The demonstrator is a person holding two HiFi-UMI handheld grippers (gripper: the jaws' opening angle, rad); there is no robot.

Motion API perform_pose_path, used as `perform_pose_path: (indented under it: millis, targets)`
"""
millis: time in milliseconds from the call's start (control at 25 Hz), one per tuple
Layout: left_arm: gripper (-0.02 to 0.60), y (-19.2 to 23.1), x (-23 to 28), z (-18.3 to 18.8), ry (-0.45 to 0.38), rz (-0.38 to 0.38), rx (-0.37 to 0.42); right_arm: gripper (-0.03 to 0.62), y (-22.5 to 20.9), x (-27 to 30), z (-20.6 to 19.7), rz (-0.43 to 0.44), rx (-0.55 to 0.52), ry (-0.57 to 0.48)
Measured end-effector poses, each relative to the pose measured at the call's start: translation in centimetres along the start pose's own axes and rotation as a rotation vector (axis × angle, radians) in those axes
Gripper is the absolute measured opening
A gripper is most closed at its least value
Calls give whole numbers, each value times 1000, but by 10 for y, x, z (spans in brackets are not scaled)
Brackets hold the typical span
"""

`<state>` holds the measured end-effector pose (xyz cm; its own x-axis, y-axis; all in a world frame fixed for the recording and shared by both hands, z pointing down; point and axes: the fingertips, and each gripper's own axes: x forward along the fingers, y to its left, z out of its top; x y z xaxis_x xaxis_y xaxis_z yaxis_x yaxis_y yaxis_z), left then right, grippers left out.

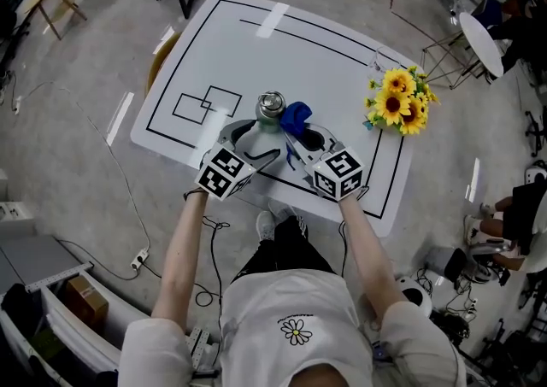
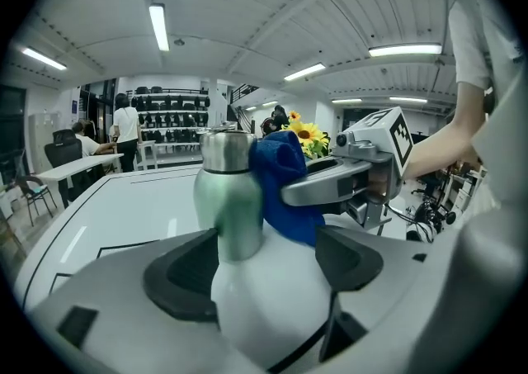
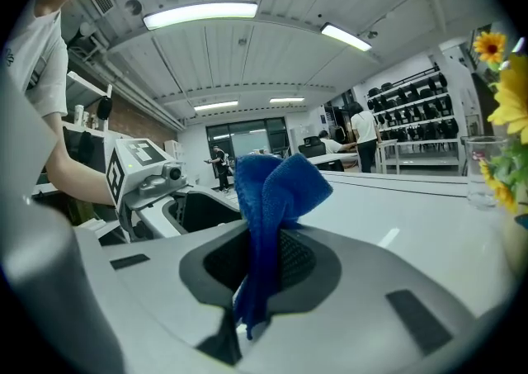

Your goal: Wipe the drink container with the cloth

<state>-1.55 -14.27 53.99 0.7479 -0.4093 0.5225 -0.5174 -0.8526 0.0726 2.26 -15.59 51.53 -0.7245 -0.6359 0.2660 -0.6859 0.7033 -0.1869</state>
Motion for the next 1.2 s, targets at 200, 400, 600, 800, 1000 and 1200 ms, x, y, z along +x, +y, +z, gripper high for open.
perform_pose_path:
  millis: [200,400,600,800,1000,1200]
  targets:
    - [357,-13,-4,-3,4,-7,0,41,16,1,-1,33,-32,10]
    - [356,-23,-5,-4,6,-22,20,41,23,-1,-3,48,-44,12]
    - [357,-7,-11,1,-23,21,-3,41,22,-1,-2,51,-49,13]
    - [357,21,-7,2,-3,58,-4,41,20,-1,-2,54,-54,12]
    - [357,31,9,0,24,43,4,41,11,0,-2,41,-43,7]
    - [357,32,19,1,34,24,15,41,-7,1,1,7,-41,6]
